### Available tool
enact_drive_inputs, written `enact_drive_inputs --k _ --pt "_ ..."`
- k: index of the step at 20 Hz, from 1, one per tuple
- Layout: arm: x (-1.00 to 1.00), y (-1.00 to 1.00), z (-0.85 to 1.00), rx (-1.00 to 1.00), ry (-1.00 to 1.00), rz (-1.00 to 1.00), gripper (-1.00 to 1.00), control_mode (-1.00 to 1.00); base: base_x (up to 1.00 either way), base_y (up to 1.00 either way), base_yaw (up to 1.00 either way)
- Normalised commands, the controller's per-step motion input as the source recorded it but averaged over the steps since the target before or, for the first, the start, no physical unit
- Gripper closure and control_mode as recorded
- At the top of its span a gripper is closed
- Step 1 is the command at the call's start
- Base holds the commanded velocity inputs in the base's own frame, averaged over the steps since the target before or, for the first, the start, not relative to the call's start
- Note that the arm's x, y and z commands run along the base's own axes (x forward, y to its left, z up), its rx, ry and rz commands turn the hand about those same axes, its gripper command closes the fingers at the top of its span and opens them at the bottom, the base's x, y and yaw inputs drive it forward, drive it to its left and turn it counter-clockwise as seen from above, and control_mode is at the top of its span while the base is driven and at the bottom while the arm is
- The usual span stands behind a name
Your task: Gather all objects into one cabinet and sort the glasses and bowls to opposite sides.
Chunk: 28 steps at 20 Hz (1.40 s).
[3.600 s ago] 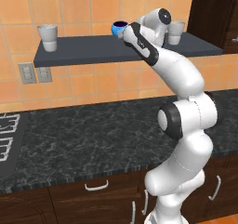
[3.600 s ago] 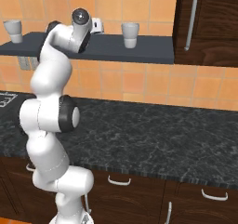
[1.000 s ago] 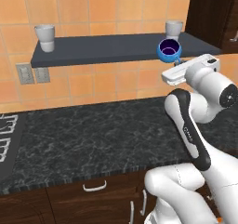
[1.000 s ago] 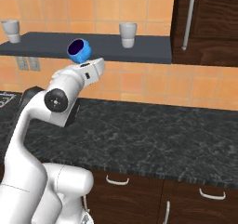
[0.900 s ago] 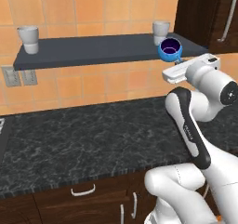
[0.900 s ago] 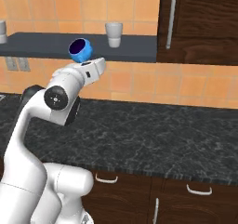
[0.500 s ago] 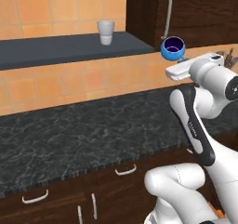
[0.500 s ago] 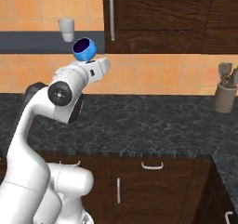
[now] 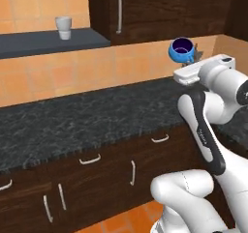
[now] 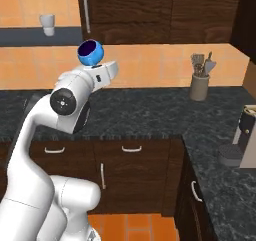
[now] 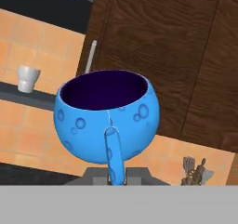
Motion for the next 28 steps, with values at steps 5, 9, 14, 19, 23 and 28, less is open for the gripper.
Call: enact_drive_inputs --k 5,9,14,19,23,28 --pt "0.00 0.00 0.00 0.00 0.00 0.00 1.00 1.00 0.81 -0.48 -0.56" --pt "0.00 0.00 0.00 0.00 0.00 0.00 1.00 1.00 0.11 -0.39 -0.77" --pt "0.00 0.00 0.00 0.00 0.00 0.00 1.00 1.00 -1.00 -0.16 -0.45" --pt "0.00 0.00 0.00 0.00 0.00 0.00 1.00 1.00 -1.00 -0.19 -0.30" --pt "0.00 0.00 0.00 0.00 0.00 0.00 1.00 1.00 -0.23 -0.37 -0.57" --pt "0.00 0.00 0.00 0.00 0.00 0.00 1.00 1.00 -0.70 -0.11 -0.64"
